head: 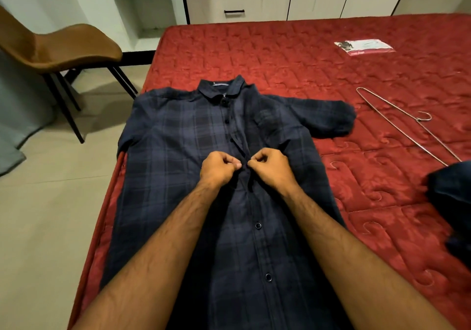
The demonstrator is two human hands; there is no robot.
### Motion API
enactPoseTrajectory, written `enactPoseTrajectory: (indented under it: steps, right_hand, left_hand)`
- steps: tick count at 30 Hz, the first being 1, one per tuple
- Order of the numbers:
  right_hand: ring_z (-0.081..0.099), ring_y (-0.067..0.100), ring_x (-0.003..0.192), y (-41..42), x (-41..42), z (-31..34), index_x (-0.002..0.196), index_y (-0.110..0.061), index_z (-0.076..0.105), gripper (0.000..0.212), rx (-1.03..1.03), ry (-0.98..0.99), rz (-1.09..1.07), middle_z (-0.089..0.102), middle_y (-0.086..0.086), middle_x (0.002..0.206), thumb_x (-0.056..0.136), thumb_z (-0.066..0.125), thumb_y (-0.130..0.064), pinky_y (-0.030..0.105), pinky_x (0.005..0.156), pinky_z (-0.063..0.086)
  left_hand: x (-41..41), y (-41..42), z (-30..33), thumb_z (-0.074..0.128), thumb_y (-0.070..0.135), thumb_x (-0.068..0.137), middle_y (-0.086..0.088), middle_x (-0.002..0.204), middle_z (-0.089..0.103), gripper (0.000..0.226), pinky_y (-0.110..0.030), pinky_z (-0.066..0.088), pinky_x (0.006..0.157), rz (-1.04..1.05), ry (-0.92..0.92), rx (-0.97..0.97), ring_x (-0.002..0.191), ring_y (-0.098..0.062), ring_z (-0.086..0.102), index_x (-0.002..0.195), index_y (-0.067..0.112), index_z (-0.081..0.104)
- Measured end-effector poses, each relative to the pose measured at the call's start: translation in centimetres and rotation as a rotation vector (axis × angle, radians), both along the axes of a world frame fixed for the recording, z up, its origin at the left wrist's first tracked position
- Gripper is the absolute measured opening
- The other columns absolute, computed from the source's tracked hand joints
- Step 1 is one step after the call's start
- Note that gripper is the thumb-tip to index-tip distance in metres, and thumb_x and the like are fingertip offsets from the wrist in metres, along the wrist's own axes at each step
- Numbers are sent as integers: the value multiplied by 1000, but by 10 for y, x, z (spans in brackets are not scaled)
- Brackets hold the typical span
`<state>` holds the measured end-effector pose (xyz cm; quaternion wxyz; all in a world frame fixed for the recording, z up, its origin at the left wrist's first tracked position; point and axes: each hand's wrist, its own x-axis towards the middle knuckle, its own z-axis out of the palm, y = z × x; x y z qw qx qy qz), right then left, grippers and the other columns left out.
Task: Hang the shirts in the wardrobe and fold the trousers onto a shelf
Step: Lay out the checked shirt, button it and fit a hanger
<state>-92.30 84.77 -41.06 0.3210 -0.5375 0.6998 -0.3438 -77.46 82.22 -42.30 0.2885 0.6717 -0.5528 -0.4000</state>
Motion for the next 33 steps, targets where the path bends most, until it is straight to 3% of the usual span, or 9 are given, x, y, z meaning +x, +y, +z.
enactPoseTrajectory:
  steps: [6,11,19,23,28,33]
  right_hand:
    - [51,3,55,-2,3,-7,71,-13,64,21,-52,-219,-37,61,-5,63,73,85,-14,13,52,41]
    - [47,0,50,-2,9,-13,70,-15,62,24,-61,-304,-23,58,-5,59,74,85,-10,16,51,39]
    - [63,10,72,3,11,-19,88,-7,75,4,-106,-287,21,71,2,79,83,75,-6,25,72,50]
    - [68,11,81,6,5,-19,89,-5,77,8,-119,-308,70,75,6,86,88,69,-5,26,79,53]
    - [67,8,70,0,3,-18,80,-10,76,5,-80,-301,115,74,5,79,80,80,-6,23,72,54]
    - [59,15,63,-10,6,-22,73,-13,70,16,51,-262,109,69,12,71,73,85,-9,26,61,45]
  left_hand:
    - [6,-1,1,79,9,82,2,78,73,17,-22,48,74,42,236,50,80,-10,65,72,21,73]
    - [7,-3,0,79,7,82,1,78,73,17,-26,50,77,45,275,70,81,-13,65,72,20,73]
    - [3,-4,-4,78,17,83,-3,82,75,16,-40,56,93,79,208,49,92,-21,71,69,22,72]
    - [3,-1,1,81,42,80,-2,79,76,28,-32,55,85,96,244,71,86,-17,72,71,16,73]
    - [-1,0,-3,80,20,82,2,81,68,23,-27,48,76,167,114,24,85,-17,64,68,21,61]
    - [-1,-1,-8,79,8,80,-3,89,66,29,-33,50,80,191,171,35,84,-18,60,76,24,55]
